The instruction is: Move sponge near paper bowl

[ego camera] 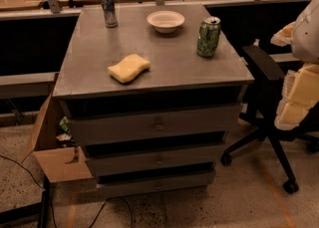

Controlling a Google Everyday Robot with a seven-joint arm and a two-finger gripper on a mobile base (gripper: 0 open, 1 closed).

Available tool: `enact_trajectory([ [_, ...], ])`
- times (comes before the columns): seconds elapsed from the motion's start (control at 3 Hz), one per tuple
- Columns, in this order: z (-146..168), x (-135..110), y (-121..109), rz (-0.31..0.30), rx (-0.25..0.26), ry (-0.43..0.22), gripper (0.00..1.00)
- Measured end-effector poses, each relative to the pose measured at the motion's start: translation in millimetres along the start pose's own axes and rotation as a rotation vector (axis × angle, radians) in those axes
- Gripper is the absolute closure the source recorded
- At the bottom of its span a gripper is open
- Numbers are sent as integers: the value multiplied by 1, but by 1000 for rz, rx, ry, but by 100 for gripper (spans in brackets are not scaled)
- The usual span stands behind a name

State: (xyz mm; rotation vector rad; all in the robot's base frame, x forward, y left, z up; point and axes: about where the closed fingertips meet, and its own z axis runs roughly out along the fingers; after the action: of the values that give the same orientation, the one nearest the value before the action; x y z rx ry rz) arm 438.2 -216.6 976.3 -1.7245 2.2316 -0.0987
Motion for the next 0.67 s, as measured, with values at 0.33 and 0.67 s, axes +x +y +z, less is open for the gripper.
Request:
enact_trajectory([
  [0.33, 1, -1, -1, 0, 0, -6, 0],
  [0.67, 25, -18, -22, 0, 8, -160, 0],
])
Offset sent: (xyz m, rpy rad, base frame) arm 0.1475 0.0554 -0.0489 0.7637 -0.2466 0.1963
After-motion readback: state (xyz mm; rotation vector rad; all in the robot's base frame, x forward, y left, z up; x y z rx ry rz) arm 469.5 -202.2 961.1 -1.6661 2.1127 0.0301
